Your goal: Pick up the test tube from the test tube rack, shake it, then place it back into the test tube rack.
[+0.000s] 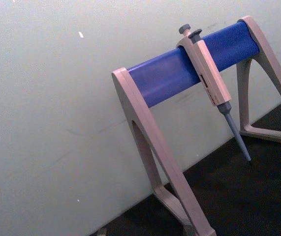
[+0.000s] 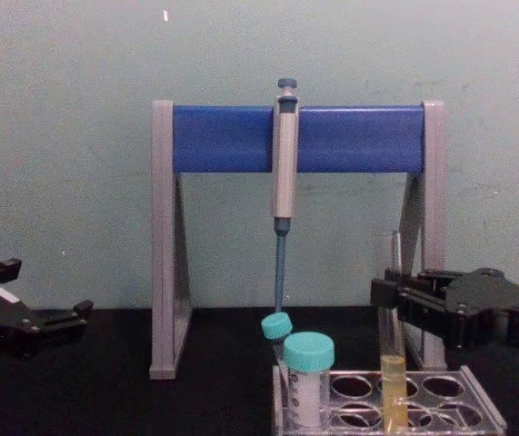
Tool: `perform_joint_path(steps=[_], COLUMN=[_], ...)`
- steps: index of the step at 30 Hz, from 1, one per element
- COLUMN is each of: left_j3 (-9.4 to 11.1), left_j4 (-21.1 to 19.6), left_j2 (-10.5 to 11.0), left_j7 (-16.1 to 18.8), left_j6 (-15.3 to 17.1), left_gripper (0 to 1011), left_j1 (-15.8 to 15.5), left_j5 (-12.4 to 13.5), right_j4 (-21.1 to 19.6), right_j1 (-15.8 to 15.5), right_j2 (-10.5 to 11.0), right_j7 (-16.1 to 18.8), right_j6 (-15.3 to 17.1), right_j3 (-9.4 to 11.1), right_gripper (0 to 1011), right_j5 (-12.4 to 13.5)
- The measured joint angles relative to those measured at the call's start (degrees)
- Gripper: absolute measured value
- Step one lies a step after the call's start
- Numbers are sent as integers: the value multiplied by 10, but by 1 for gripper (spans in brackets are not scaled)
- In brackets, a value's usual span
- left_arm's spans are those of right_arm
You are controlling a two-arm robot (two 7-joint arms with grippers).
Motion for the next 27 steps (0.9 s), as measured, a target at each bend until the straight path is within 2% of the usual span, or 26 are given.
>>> perform_joint_path(steps=[27], left_j3=[0], left_j4=[0], left_j2=[0], left_j7=[0], left_j6=[0], left_gripper=[1001], left_j1=[0], left_j5=[0], right_j4=[2], right_j1=[1], right_j2=[-1], right_j7=[-1], right_j6=[6], right_j3=[1], right_gripper=[230], right_j5=[0])
